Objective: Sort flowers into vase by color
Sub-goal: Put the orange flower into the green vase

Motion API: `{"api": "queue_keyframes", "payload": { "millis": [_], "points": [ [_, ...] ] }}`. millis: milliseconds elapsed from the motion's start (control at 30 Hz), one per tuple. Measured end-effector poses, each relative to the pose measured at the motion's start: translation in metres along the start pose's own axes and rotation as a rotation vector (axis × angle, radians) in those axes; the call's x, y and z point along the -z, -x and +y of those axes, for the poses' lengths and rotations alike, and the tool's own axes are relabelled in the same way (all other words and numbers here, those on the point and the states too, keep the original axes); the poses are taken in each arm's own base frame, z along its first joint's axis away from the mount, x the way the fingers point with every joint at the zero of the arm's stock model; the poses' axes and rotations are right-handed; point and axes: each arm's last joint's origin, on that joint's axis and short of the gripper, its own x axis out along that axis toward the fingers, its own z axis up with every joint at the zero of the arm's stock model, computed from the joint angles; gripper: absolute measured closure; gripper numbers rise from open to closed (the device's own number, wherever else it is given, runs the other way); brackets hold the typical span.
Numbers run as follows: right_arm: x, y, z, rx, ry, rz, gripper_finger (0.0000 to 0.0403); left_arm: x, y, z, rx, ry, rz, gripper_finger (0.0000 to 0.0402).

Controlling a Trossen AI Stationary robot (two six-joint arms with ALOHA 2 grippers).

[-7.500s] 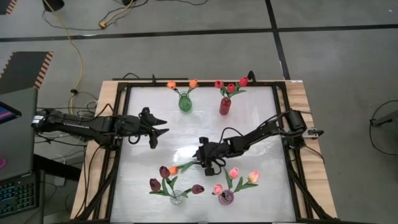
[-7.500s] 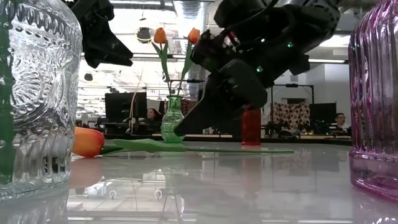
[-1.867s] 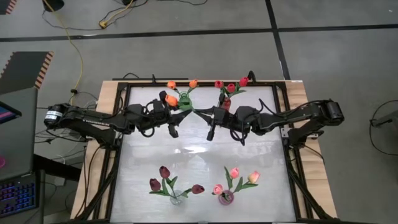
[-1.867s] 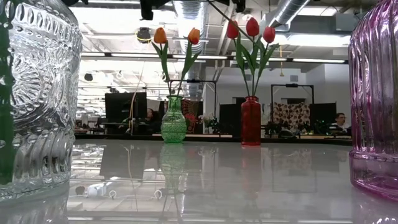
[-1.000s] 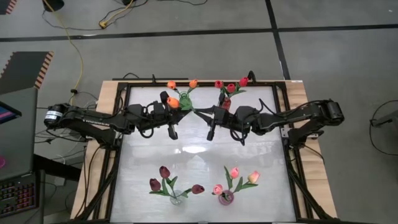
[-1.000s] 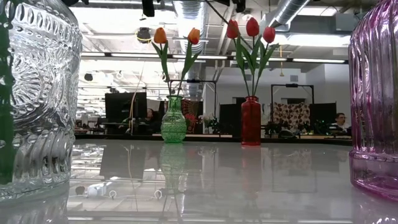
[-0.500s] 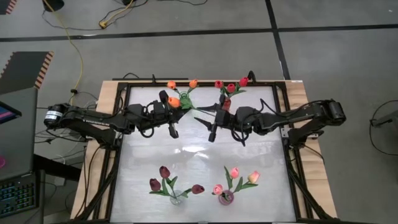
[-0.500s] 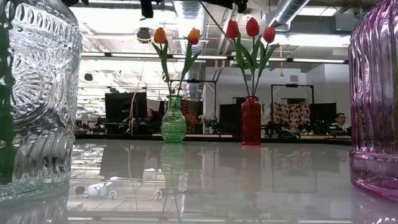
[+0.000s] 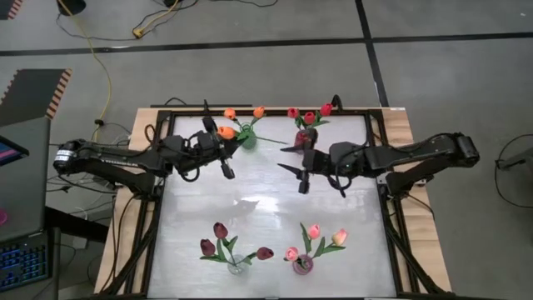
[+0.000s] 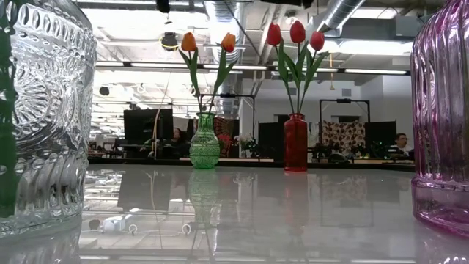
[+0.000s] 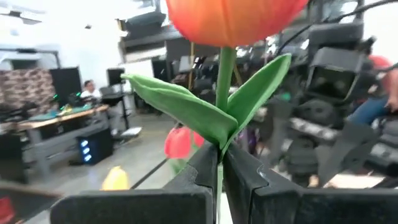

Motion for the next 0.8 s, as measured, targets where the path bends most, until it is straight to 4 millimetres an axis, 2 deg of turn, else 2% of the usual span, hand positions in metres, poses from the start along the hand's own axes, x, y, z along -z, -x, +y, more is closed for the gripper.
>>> {"api": "queue_keyframes", "payload": {
  "millis": [233,467,600,800],
  "points": [
    [-0.002,0.022,-0.002,-0.035,-0.044,0.052,0.0180,-0.030,0.002,0.009,-0.079,-0.096,0.168,0.0401],
    [0.000,0.027,-0.004,-0.040,-0.081,0.093,0.0180,-0.056,0.002,0.016,-0.147,-0.170,0.261,0.0401],
    [0.004,0.025,-0.003,-0.042,-0.074,0.118,0.0180,-0.063,0.001,0.024,-0.188,-0.182,0.282,0.0401],
    [0.007,0.020,0.000,-0.045,-0.067,0.135,0.0180,-0.057,-0.003,0.041,-0.257,-0.187,0.332,0.0401]
  ]
}}
